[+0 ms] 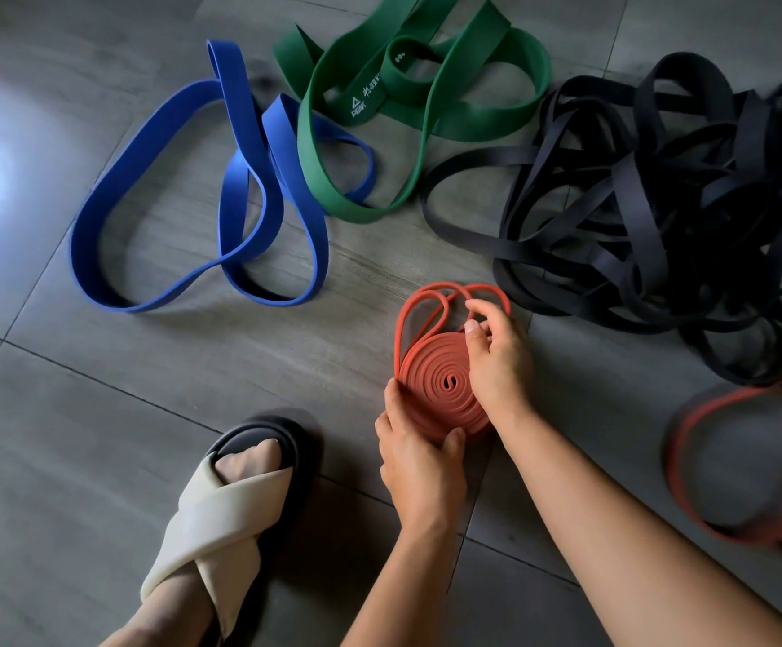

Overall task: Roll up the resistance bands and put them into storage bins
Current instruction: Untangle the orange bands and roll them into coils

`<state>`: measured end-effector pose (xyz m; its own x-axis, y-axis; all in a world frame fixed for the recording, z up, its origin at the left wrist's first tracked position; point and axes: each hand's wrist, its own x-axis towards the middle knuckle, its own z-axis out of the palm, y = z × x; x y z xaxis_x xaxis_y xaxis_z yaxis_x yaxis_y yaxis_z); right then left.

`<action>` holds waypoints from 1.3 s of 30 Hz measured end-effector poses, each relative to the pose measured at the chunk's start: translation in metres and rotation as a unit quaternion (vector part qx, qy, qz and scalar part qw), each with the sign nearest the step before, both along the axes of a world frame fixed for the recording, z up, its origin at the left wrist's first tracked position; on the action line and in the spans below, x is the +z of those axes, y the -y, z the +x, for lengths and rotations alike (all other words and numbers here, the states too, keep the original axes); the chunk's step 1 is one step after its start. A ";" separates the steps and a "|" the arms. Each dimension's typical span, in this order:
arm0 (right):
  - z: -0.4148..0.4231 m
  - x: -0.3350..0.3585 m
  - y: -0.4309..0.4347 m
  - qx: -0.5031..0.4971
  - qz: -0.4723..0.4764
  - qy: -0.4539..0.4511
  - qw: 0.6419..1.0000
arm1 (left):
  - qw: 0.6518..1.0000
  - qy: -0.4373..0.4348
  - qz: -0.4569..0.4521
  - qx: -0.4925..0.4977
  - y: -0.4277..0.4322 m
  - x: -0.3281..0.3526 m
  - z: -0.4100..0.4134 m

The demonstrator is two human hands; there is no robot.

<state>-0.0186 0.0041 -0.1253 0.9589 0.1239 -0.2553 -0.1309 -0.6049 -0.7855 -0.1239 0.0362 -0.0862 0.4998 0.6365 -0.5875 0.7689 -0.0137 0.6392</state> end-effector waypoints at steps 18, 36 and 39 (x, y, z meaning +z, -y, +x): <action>-0.023 -0.004 0.032 -0.065 0.013 0.009 0.998 | 0.998 0.060 0.007 0.026 -0.004 -0.005 -0.002; -0.068 0.011 0.212 -0.029 -0.377 -0.138 0.916 | 0.976 0.131 0.143 -0.097 0.048 0.037 0.012; -0.084 0.035 0.212 0.029 -0.336 -0.088 0.937 | 0.962 0.136 0.102 -0.215 0.065 0.044 0.005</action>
<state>-0.1027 -0.2077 -0.0906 0.8911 -0.0714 -0.4481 -0.1751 -0.9652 -0.1945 -0.1193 -0.0286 -0.0417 0.8598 0.4250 -0.2829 0.4692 -0.4390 0.7662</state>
